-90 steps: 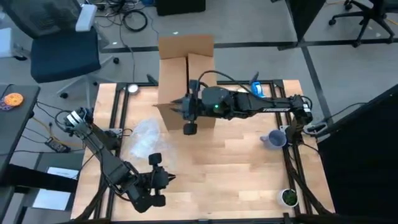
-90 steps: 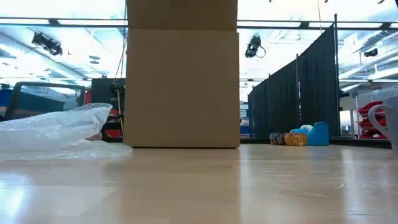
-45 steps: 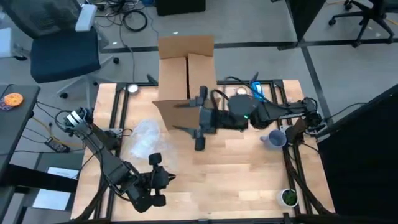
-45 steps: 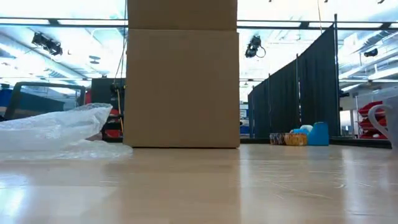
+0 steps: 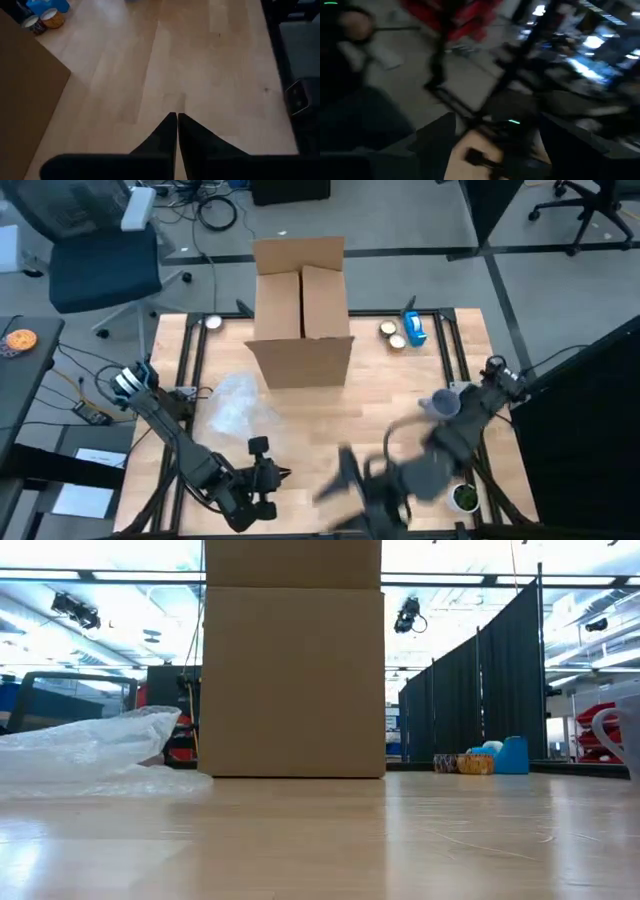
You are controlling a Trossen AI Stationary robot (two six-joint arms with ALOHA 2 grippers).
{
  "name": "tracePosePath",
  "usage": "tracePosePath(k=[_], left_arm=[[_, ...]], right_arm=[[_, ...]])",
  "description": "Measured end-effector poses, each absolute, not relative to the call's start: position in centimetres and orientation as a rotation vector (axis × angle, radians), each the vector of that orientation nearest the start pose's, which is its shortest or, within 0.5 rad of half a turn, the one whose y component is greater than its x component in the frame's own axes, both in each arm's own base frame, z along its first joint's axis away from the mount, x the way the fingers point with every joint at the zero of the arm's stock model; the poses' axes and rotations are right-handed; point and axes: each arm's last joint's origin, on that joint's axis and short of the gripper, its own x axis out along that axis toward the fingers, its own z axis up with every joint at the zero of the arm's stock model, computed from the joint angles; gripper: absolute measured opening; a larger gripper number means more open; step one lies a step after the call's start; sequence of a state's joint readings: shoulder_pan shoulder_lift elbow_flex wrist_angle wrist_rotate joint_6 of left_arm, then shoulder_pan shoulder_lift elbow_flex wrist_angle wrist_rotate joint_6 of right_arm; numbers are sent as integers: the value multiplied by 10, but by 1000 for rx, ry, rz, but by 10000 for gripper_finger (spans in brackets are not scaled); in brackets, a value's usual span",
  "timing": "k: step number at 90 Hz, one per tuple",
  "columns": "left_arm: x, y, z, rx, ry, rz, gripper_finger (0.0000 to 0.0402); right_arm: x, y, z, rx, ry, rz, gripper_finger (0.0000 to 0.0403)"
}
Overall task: Wrap mug
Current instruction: Wrap the blue mug with bubble wrap
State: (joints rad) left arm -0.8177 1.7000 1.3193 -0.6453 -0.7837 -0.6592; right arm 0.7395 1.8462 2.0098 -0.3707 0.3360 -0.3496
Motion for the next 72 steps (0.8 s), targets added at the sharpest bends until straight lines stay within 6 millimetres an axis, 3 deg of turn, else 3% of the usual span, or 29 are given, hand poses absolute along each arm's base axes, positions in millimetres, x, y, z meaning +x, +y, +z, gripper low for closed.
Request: tracePosePath(k=[16, 30, 38, 50, 72], left_arm=[[266, -245, 225, 221, 726, 219, 0], [280, -242, 204, 364, 774, 217, 0], [288, -238, 195, 446, 792, 220, 0], [299, -229, 186, 540, 830, 223, 0], [314, -189, 195, 517, 897, 333, 0]], right_arm=[[311, 312, 403, -399, 217, 464, 241], [321, 319, 382, -544, 245, 316, 231], [329, 311, 376, -638, 279, 204, 226], [346, 290, 371, -628, 336, 80, 219], [367, 252, 359, -498, 479, -34, 208]])
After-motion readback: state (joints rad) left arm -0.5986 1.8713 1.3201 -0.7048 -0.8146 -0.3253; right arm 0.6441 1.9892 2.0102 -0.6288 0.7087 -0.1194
